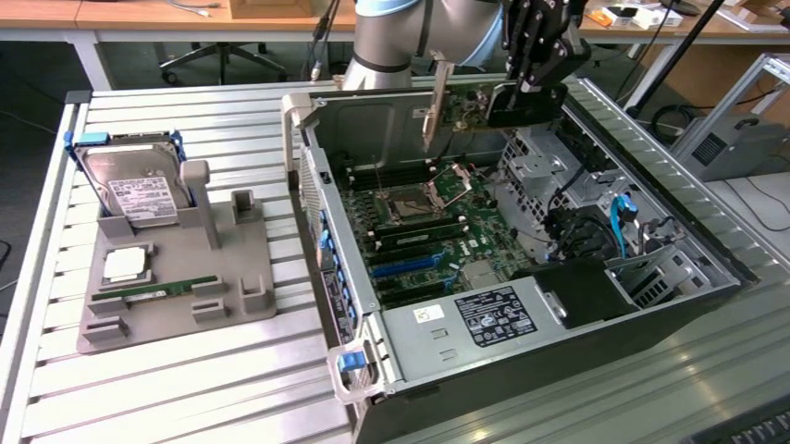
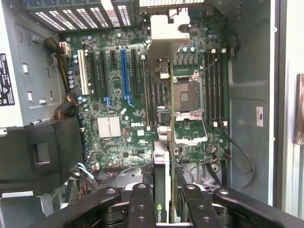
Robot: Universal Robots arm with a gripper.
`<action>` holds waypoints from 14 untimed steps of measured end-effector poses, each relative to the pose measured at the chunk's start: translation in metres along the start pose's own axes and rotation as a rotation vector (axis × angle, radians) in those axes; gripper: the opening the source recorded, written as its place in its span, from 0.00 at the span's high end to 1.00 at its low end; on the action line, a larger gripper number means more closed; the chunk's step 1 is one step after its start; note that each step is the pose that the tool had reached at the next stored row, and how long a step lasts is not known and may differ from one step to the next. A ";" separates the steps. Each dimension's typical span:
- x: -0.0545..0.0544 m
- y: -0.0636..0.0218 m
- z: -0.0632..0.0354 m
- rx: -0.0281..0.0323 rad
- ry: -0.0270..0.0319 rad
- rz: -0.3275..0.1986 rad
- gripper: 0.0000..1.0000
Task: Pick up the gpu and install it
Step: 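Insert the gpu into the slot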
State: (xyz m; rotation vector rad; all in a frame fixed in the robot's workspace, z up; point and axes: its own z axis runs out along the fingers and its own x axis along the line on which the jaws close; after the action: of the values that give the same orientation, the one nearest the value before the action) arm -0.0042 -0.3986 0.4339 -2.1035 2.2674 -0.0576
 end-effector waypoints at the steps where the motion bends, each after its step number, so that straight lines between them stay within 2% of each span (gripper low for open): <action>1: 0.000 0.0018 -0.0001 0.0002 -0.0001 0.000 0.73; 9: 0.000 0.0028 -0.0001 -0.0006 0.0001 0.000 0.73; 10: 0.000 0.0023 -0.0001 -0.0058 0.0003 0.000 0.73; 11: 0.000 0.0015 0.0001 -0.0159 0.0010 0.000 0.73; 12: 0.000 0.0007 0.0001 -0.0275 0.0019 0.000 0.73; 13: 0.000 -0.0006 0.0003 -0.0500 0.0038 0.000 0.73; 14: 0.000 -0.0009 0.0002 -0.0580 0.0045 0.000 0.73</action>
State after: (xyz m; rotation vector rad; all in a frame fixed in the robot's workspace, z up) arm -0.0033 -0.3986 0.4338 -2.1328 2.2992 0.0035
